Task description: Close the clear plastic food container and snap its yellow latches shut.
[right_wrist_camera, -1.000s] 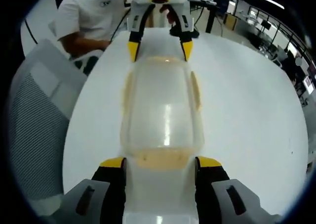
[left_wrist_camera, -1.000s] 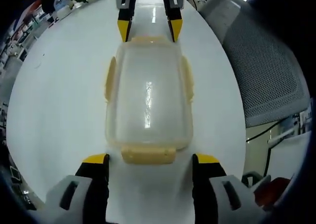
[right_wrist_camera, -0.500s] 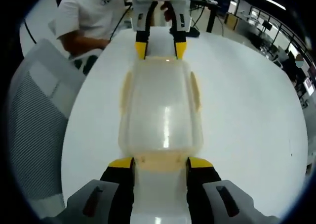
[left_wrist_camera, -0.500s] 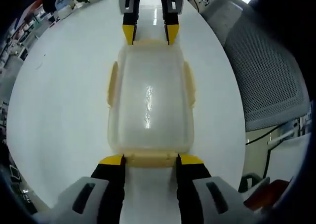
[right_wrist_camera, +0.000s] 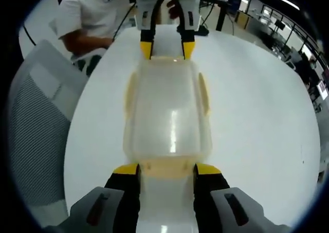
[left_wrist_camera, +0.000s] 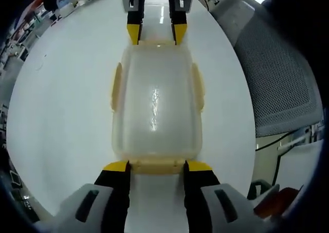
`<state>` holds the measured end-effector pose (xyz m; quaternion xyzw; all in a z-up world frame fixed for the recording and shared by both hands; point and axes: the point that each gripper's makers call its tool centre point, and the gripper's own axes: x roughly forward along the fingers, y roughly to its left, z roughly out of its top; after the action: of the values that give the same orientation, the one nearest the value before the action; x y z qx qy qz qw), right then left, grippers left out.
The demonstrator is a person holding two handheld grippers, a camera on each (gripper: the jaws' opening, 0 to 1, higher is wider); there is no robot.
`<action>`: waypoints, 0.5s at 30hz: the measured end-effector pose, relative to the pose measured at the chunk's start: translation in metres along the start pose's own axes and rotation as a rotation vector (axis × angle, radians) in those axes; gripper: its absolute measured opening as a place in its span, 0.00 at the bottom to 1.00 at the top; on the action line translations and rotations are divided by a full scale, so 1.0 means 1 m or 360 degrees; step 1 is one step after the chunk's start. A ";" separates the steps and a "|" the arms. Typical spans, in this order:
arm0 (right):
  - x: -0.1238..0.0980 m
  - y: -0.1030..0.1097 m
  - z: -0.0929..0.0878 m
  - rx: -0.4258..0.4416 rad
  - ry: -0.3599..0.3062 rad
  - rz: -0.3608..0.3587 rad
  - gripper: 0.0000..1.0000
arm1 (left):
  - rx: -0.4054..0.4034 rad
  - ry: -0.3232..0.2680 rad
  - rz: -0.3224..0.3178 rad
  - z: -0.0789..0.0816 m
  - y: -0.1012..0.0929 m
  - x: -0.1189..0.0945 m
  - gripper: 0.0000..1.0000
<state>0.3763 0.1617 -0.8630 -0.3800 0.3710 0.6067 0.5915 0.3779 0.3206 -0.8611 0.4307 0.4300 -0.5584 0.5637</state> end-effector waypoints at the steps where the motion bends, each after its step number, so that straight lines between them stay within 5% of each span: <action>1: 0.000 0.000 0.000 0.0000 -0.0001 0.0000 0.39 | -0.0003 -0.0004 0.0001 0.000 0.000 0.000 0.40; 15: -0.001 -0.002 0.001 0.0003 -0.0013 0.0001 0.38 | -0.0001 -0.0072 -0.0002 0.001 0.000 -0.001 0.39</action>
<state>0.3783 0.1618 -0.8617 -0.3768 0.3693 0.6082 0.5931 0.3783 0.3203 -0.8598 0.4175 0.4175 -0.5682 0.5733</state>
